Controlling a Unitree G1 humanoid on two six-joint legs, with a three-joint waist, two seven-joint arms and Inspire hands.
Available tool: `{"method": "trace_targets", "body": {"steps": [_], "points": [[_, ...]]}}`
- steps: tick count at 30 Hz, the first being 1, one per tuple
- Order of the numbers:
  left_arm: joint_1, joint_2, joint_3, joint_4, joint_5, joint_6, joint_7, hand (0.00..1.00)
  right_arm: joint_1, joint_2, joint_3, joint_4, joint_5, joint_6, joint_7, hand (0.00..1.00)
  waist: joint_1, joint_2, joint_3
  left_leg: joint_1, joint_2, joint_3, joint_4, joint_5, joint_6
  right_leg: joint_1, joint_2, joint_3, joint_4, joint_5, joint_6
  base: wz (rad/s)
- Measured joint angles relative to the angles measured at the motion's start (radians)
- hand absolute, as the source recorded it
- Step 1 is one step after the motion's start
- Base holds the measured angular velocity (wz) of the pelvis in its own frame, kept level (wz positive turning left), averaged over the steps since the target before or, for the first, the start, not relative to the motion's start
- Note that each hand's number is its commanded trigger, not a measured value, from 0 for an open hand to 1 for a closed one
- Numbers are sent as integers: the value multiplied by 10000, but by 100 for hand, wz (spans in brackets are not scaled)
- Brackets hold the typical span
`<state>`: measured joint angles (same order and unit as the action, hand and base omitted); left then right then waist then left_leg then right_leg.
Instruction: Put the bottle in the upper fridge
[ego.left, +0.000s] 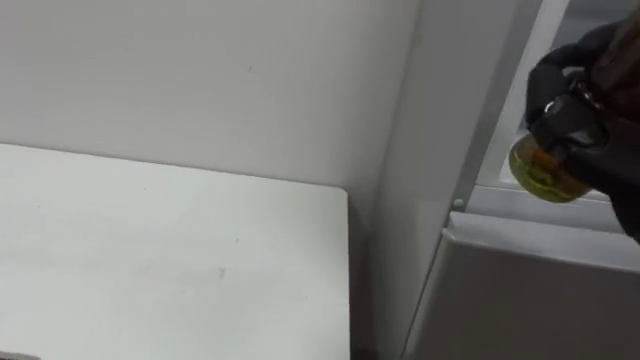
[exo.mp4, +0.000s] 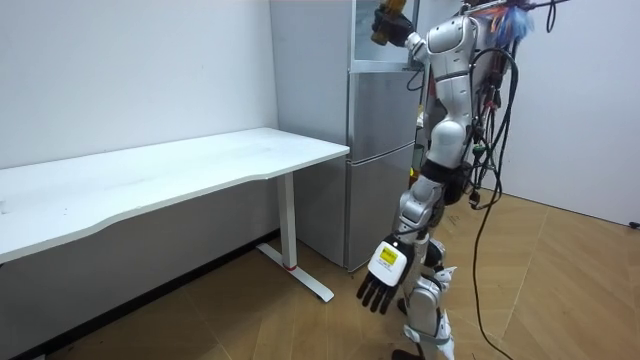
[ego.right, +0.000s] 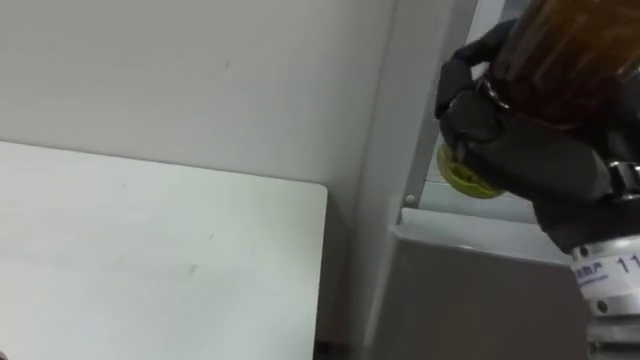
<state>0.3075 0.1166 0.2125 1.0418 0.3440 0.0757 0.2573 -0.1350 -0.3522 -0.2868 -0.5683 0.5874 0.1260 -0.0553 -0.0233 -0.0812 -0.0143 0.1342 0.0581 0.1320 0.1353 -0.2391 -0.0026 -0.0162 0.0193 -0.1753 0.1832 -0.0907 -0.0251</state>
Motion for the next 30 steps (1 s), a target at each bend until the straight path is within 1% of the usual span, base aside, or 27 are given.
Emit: {"method": "trace_targets", "body": {"steps": [4, 7, 10, 16, 18, 20, 22, 25, 26, 30], "points": [[-1, 0, 26, 1, 1, -121, 19, 0, 379, 0, -216, 0, -35, 0, -302, 100, -57, -27, -5, -9, -8, 84, -10, -4, 7, -101, -7, 132, 103, -1, -1, -10], [1, -7, 74, 1, 0, -133, 17, 0, 392, 0, -314, -1, -34, 0, -414, 100, -46, -82, -9, -13, -15, 219, -1, -4, 4, -214, 10, 255, 216, -15, -24, -12], [11, -21, 84, 0, 0, -133, 16, 0, 392, 0, -319, 0, -20, 0, -488, 100, -92, -109, -17, -12, -13, 232, 4, -3, 3, -219, 11, 259, 215, -14, -26, -3], [20, -27, 88, 1, 5, -132, 18, 0, 392, 0, -321, 25, -6, 0, -673, 100, -72, -122, -2, -11, -13, 268, 7, -4, 3, -237, 20, 277, 202, -14, -26, 0], [-20, -27, 110, 0, 0, -112, 19, 0, 391, 0, -321, 96, 53, -2, -685, 100, -73, -133, 11, -17, -10, 267, 7, -4, 3, -251, 21, 283, 201, -14, -26, 0], [-103, -30, 111, -1, 0, -108, 19, 0, 391, 0, -321, 208, 51, -2, -740, 100, -55, -140, 59, -27, -2, 267, 1, -5, 5, -266, 17, 288, 200, -14, -25, 0], [-109, -29, 110, -2, 0, -104, 20, 0, 390, 0, -321, 302, 58, -2, -743, 100, -57, -147, 83, -37, -5, 267, -9, -7, 7, -284, 17, 296, 198, -15, -24, 0], [-125, -50, 109, -2, 0, 8, 147, 0, 375, 0, -320, 664, 278, 16, -795, 100, -25, -198, 117, -45, -6, 272, -13, -7, 8, -295, 22, 304, 193, -15, -24, 0], [-149, -84, 109, 3, -1, 95, 171, 0, 373, 0, -321, 792, 314, 45, -856, 100, -15, -201, 115, -54, -2, 273, -13, -7, 8, -308, 21, 306, 194, -15, -24, 0], [-225, -100, 109, 6, 0, 247, 230, 0, 342, 1, -319, 1086, 289, 80, -1099, 100, 48, -195, 116, -104, -3, 229, -2, -6, 9, -356, 14, 300, 204, -15, -24, 0]]}}
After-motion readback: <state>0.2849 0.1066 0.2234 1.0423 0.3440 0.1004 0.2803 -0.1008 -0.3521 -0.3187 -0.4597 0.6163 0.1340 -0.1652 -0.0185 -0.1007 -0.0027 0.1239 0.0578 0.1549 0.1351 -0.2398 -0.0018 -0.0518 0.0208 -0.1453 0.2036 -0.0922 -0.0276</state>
